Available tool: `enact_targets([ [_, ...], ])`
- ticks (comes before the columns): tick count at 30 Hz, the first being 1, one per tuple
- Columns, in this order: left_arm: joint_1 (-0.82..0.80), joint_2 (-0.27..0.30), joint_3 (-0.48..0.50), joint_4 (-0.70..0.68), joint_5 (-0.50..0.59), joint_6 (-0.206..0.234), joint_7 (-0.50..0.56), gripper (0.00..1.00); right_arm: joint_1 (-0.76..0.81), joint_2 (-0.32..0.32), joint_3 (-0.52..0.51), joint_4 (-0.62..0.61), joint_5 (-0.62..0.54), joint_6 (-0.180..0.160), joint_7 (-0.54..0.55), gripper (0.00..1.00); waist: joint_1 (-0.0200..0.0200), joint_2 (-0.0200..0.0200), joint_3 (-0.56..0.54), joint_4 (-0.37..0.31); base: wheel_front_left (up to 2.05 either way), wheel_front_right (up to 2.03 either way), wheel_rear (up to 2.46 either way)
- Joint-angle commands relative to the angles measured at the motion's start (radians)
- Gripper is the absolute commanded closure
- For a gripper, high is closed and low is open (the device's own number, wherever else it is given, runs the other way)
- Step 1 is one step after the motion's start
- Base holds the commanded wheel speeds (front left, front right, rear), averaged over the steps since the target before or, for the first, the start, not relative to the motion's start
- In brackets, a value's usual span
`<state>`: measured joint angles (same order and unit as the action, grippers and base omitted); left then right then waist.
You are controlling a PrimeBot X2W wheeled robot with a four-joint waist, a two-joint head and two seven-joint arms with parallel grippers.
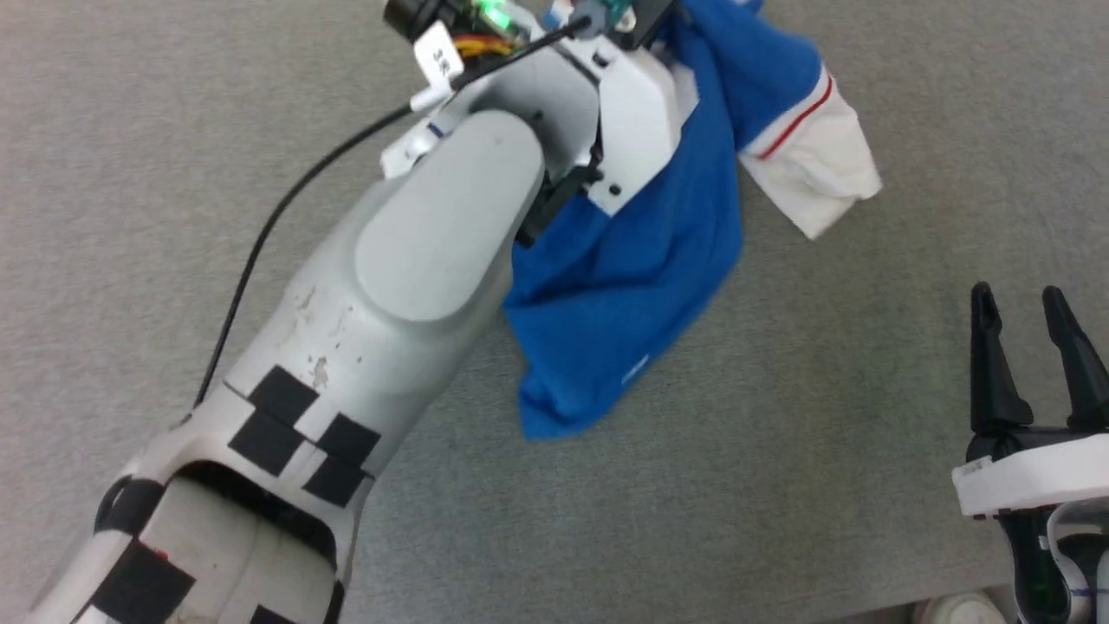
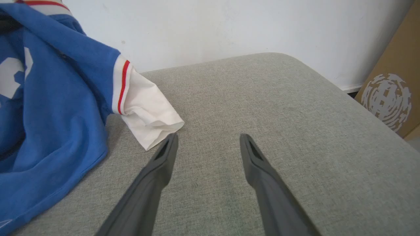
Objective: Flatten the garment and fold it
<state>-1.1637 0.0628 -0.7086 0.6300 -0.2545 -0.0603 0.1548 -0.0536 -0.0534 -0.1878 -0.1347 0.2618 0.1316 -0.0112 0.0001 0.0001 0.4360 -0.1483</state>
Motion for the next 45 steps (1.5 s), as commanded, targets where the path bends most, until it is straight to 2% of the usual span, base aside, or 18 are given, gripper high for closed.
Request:
enact_targets([
  [1,-0.004,-0.004,-0.002,0.012,0.001,0.006,-0.007,1.0,-0.013,0.003,0.006,0.008,0.01,-0.001,-0.008,0.0,-0.0001,-0.0001,0.022,-0.033,0.0,0.0,0.0],
  [5,0.023,-0.01,-0.019,0.08,-0.039,0.003,-0.008,1.0,-0.024,0.003,0.025,0.034,0.026,-0.001,-0.022,0.0,-0.0001,-0.0001,0.039,-0.072,0.0,0.0,0.0],
  [6,0.036,-0.01,-0.021,0.098,-0.053,0.004,-0.011,0.9,-0.026,0.003,0.029,0.041,0.028,-0.001,-0.027,0.0,-0.0001,-0.0001,0.041,-0.079,0.0,0.0,0.0],
  [8,0.058,-0.011,-0.029,0.135,-0.072,0.011,-0.022,0.61,-0.03,0.003,0.036,0.053,0.032,-0.001,-0.035,0.0,-0.0001,-0.0001,0.045,-0.091,0.0,0.0,0.0],
  [9,0.068,-0.012,-0.03,0.15,-0.083,0.014,-0.029,0.0,-0.033,0.003,0.039,0.059,0.034,-0.001,-0.039,0.0,-0.0001,-0.0001,0.045,-0.094,0.0,0.0,0.0],
  [16,0.073,-0.012,-0.059,0.155,-0.166,0.038,-0.114,0.0,-0.036,0.003,0.034,0.084,0.026,-0.001,-0.049,0.0,-0.0001,-0.0001,0.02,-0.075,0.0,0.0,0.0],
  [22,0.061,-0.012,-0.059,0.074,-0.241,0.076,-0.221,0.0,-0.008,0.003,0.02,0.07,0.004,-0.001,-0.032,0.0,-0.0001,-0.0001,-0.051,-0.004,0.0,0.0,0.0],
  [26,0.066,0.012,-0.042,0.047,-0.246,0.117,-0.23,0.0,0.014,0.003,0.012,0.042,-0.007,-0.001,-0.009,0.0,-0.0001,-0.0001,-0.09,0.05,0.0,0.0,0.0],
  [29,0.075,0.08,-0.03,0.03,-0.245,0.139,-0.18,0.0,0.028,0.003,0.007,0.02,-0.016,-0.001,0.009,0.0,-0.0001,-0.0001,-0.105,0.079,0.0,0.0,0.0],
  [30,0.075,0.08,-0.03,0.03,-0.245,0.139,-0.18,0.0,0.028,0.003,0.007,0.02,-0.016,-0.001,0.009,0.0,-0.0001,-0.0001,-0.105,0.079,0.0,0.0,0.0],
  [32,0.09,0.137,-0.017,0.013,-0.257,0.142,-0.128,0.0,0.033,0.003,0.009,0.008,-0.017,-0.001,0.02,0.0,-0.0001,-0.0001,-0.107,0.089,0.0,0.0,0.0],
  [33,0.116,0.196,0.005,-0.01,-0.293,0.131,-0.063,0.0,0.038,0.003,0.011,-0.003,-0.017,-0.001,0.029,0.0,-0.0001,-0.0001,-0.105,0.095,0.0,0.0,0.0],
  [34,0.116,0.196,0.005,-0.01,-0.293,0.131,-0.063,0.0,0.038,0.003,0.011,-0.003,-0.017,-0.001,0.029,0.0,-0.0001,-0.0001,-0.105,0.095,0.0,0.0,0.0],
  [36,0.145,0.257,0.033,-0.038,-0.337,0.119,0.005,0.0,0.041,0.003,0.015,-0.011,-0.015,-0.001,0.036,0.0,-0.0001,-0.0001,-0.096,0.095,0.0,0.0,0.0],
  [37,0.174,0.315,0.047,-0.074,-0.368,0.111,0.08,0.0,0.042,0.003,0.018,-0.019,-0.012,-0.001,0.04,0.0,-0.0001,-0.0001,-0.079,0.092,0.0,0.0,0.0],
  [38,0.174,0.315,0.047,-0.074,-0.368,0.111,0.08,0.0,0.042,0.003,0.018,-0.019,-0.012,-0.001,0.04,0.0,-0.0001,-0.0001,-0.079,0.092,0.0,0.0,0.0],
  [40,0.222,0.368,0.087,-0.142,-0.442,0.112,0.17,0.0,0.04,0.003,0.02,-0.026,-0.007,-0.001,0.041,0.0,-0.0001,-0.0001,-0.05,0.085,0.0,0.0,0.0],
  [45,0.303,0.394,0.126,-0.274,-0.548,0.144,0.295,0.0,0.026,0.003,0.017,-0.029,-0.001,-0.001,0.036,0.0,-0.0001,-0.0001,-0.005,0.067,0.0,0.0,0.0],
])
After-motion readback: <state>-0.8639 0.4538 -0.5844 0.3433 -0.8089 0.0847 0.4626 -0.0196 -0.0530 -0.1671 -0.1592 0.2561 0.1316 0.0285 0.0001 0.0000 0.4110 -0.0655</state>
